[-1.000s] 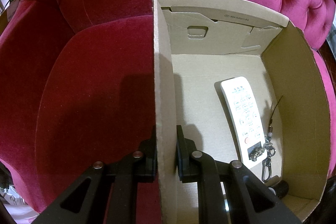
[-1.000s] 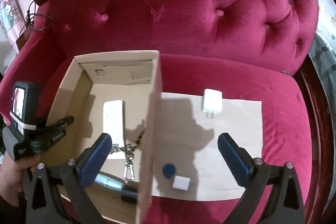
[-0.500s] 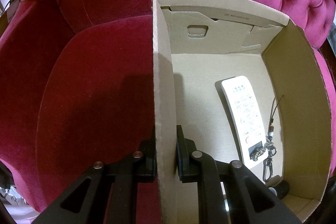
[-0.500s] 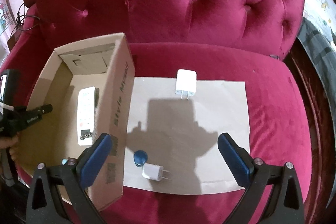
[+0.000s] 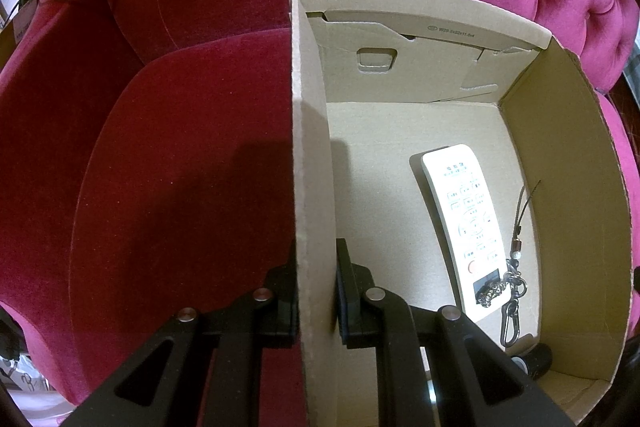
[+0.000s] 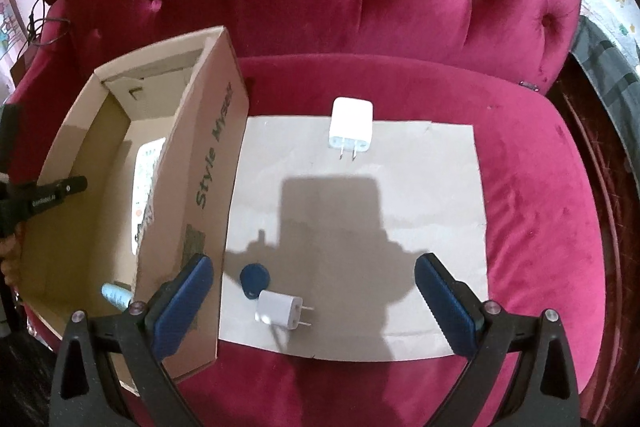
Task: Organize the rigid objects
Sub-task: 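Move the right gripper out of the box over the white charger, then grasp the small white charger with the right gripper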
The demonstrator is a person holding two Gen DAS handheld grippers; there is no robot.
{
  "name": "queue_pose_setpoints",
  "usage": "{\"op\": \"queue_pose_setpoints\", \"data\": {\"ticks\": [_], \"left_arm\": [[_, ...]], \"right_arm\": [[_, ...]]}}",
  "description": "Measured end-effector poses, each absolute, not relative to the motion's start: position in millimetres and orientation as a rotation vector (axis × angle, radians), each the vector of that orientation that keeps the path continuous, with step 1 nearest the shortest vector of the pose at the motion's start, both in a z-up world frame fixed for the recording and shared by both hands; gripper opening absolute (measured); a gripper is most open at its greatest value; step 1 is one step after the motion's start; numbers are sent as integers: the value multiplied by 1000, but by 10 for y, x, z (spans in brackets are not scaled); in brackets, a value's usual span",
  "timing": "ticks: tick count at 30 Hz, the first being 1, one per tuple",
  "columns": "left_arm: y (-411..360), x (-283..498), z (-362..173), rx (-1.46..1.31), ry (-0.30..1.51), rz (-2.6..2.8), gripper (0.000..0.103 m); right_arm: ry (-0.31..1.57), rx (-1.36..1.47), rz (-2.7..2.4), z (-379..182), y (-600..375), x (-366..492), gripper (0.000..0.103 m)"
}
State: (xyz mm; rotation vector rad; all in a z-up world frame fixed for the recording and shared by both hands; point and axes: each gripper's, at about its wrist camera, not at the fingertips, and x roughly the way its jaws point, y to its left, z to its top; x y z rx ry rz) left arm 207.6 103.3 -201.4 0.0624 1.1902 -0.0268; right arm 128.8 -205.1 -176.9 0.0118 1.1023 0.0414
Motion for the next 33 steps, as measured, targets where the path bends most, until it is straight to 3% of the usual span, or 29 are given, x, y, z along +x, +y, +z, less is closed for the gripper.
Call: {"op": "queue_pose_setpoints", "data": {"ticks": [18, 33], "left_arm": [[1043, 2075, -2004, 60, 1190, -26, 15], [1029, 2071, -2005, 61, 1190, -25, 15]], "right_arm": [[1214, -30, 58, -2320, -2035, 1225, 102], [1255, -38, 104, -2519, -1986, 1207, 85]]}}
